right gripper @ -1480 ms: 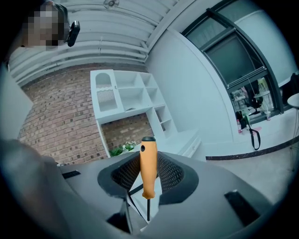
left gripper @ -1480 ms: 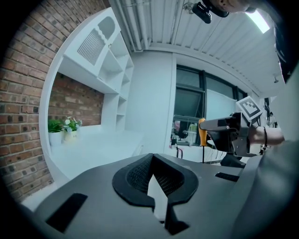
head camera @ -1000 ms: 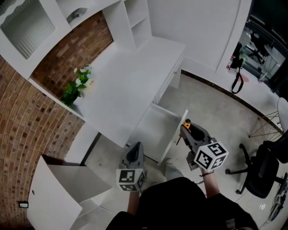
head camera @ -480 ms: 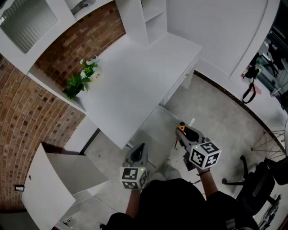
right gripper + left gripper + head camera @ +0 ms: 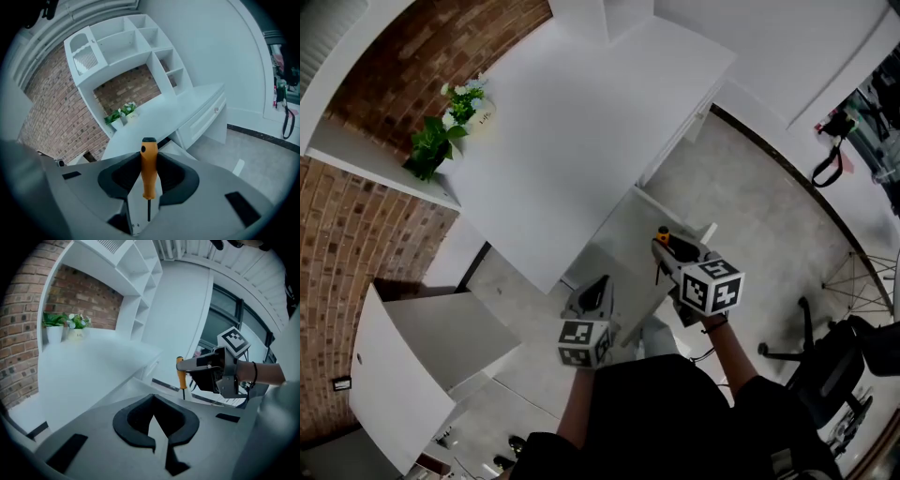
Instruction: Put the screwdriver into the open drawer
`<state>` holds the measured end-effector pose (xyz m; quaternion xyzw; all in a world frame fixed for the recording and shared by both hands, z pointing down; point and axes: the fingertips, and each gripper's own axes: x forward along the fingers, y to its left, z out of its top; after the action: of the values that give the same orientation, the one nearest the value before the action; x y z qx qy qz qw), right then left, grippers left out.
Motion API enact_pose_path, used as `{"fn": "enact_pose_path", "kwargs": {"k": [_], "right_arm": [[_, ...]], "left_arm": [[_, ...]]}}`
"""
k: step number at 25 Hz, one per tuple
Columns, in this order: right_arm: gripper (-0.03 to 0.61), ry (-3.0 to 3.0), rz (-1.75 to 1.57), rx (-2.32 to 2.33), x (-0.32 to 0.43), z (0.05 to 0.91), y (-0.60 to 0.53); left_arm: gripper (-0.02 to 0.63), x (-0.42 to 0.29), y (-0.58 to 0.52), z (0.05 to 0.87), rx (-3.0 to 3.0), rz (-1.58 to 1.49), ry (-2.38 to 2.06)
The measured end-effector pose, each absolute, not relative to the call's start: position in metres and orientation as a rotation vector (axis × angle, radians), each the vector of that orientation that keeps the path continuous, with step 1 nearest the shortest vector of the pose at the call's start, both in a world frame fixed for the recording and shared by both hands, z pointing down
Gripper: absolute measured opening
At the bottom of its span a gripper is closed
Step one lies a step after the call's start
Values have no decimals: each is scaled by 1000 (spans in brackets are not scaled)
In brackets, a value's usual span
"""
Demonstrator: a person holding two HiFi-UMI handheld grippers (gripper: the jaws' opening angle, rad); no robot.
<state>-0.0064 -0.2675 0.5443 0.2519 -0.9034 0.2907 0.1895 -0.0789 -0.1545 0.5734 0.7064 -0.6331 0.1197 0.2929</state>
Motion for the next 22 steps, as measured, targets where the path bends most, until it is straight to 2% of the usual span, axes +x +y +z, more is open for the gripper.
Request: {"fn": "enact_pose_path", "kwargs": {"k": [10,22], "right_arm": [[112,-2333,945,667,-43,621,-280],[112,-2033,1156,800,-53,692,-293]], "left_arm": [[9,-91,-165,625,1805,361,-1609],[8,-86,-170,653,1776,400,-1518]]}}
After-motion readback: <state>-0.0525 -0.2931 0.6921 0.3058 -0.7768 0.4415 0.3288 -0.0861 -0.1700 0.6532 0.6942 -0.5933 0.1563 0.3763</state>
